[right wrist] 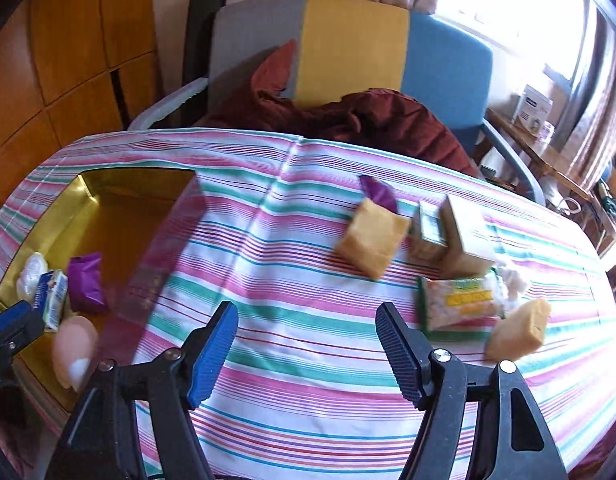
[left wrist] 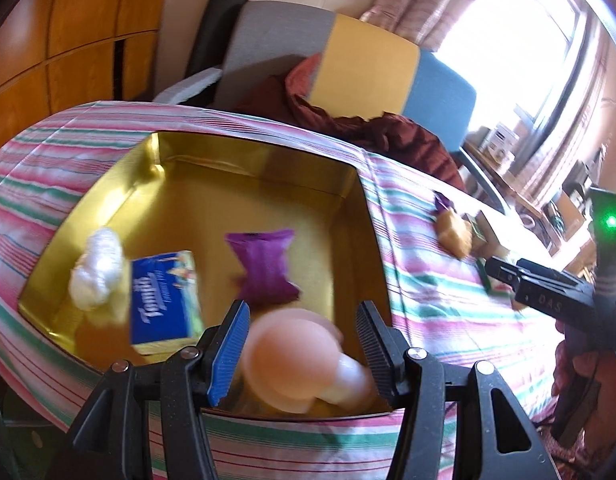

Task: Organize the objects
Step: 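Withdraw both tools from the tray back toward the remaining items, then close the right tool on the yellow sponge, then lift the yellow sponge with the right tool while the left tool grasps the WEIDAN snack bag, then carry the WEIDAN bag into the gold tray with the left tool while the right tool drops the sponge there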

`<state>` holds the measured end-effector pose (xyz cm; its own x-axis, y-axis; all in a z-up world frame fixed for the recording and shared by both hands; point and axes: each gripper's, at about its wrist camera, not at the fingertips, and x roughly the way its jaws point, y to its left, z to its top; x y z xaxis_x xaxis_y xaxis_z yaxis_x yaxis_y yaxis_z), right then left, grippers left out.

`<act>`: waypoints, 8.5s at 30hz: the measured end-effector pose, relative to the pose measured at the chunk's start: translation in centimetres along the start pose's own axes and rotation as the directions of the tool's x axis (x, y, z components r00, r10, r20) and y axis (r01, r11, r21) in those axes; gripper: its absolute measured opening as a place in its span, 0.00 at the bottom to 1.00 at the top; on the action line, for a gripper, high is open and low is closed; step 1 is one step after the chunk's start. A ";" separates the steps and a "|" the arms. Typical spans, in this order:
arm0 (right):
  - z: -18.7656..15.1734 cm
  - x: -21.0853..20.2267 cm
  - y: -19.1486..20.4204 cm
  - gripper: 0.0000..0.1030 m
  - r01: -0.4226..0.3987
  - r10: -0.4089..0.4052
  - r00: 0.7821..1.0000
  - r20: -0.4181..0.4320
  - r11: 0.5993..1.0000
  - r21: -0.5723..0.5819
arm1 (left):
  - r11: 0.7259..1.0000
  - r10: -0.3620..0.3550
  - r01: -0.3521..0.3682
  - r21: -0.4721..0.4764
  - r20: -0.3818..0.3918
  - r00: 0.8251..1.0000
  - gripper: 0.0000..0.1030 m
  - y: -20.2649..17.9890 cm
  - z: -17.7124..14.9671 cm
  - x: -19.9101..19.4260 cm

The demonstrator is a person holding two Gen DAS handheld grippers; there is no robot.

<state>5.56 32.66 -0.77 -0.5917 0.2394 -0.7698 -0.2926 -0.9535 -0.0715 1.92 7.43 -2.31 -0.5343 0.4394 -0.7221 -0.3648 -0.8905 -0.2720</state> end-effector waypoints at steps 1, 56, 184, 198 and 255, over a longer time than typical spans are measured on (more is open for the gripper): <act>-0.1 0.1 -0.7 0.72 0.010 -0.010 1.000 -0.003 1.000 0.008 | 1.000 -0.004 0.004 0.016 -0.005 1.000 0.55 -0.6 -0.1 0.1; -5.2 4.8 -24.5 0.85 0.226 -0.176 0.965 -0.196 0.934 0.278 | 0.897 -0.075 0.173 0.407 -0.246 0.966 0.55 -18.7 -4.5 6.4; -2.5 0.1 -4.0 0.63 -0.383 0.382 0.923 0.029 0.924 0.003 | 0.987 0.041 -0.038 -0.154 0.021 0.999 0.40 6.4 5.8 5.5; -2.4 -1.9 4.2 0.63 -0.473 0.476 0.879 0.010 0.875 -0.104 | 0.964 0.084 -0.098 -0.248 -0.068 0.994 0.40 12.1 8.1 8.0; 1.0 1.1 13.5 0.91 -0.350 0.361 0.933 0.010 0.911 -0.218 | 0.937 0.138 -0.083 -0.340 0.142 0.980 0.48 9.3 1.7 -0.5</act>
<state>0.23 20.24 -1.95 -0.6646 -0.1189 -0.7377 0.1042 -0.9924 0.0660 -2.49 -0.83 -3.39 -0.6821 0.3242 -0.6554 -0.0381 -0.9109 -0.4110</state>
